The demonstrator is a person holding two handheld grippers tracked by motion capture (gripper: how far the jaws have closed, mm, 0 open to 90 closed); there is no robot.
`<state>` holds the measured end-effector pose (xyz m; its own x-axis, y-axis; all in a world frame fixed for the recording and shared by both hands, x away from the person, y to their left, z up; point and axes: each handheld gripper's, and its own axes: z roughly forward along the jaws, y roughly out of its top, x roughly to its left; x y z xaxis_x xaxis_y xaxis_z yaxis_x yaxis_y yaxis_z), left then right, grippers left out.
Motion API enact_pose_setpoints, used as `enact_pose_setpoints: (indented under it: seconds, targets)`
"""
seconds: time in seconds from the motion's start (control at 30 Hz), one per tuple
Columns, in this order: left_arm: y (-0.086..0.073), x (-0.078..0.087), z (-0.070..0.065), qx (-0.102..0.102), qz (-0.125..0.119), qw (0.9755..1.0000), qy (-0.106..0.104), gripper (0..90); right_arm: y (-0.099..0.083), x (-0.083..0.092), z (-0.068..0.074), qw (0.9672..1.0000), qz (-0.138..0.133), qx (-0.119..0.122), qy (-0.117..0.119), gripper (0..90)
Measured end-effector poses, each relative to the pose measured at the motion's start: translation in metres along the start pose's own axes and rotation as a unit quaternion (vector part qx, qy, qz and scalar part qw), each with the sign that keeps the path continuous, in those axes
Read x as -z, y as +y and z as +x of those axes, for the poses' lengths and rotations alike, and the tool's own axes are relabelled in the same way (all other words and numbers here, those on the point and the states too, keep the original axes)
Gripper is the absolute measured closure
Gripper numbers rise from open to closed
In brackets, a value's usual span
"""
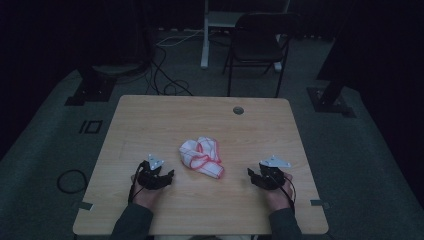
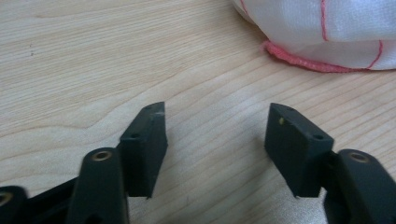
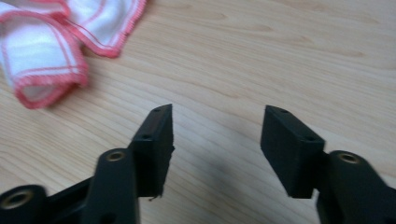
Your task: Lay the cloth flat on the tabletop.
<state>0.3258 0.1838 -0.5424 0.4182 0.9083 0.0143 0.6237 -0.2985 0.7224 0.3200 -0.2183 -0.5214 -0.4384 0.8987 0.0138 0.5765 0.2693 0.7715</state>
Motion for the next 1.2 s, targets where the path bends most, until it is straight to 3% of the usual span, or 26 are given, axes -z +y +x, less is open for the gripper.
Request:
enact_pose_setpoints:
  seconds: [0.27, 0.47, 0.7, 0.93, 1.2]
  targets:
    - [0.001, 0.003, 0.000, -0.003, 0.005, 1.0000, -0.005, 54.9, 0.009, 0.000, 0.008, 0.9996, -0.016, 0.011, 0.018, 57.1]
    - [0.003, 0.003, -0.004, -0.010, 0.003, 0.9998, -0.018, 58.4, 0.015, -0.003, 0.016, 0.9990, -0.021, 0.022, 0.034, 62.3]
    - [0.008, 0.001, -0.009, -0.018, 0.001, 0.9993, -0.034, 62.4, 0.022, -0.008, 0.026, 0.9982, -0.024, 0.026, 0.048, 60.5]
    - [0.017, -0.006, -0.012, -0.028, 0.003, 0.9991, -0.031, 65.6, 0.030, -0.010, 0.034, 0.9973, -0.030, 0.038, 0.056, 61.7]
    - [0.023, -0.017, -0.014, -0.026, 0.006, 0.9991, -0.033, 65.9, 0.034, -0.014, 0.038, 0.9970, -0.027, 0.044, 0.057, 61.3]
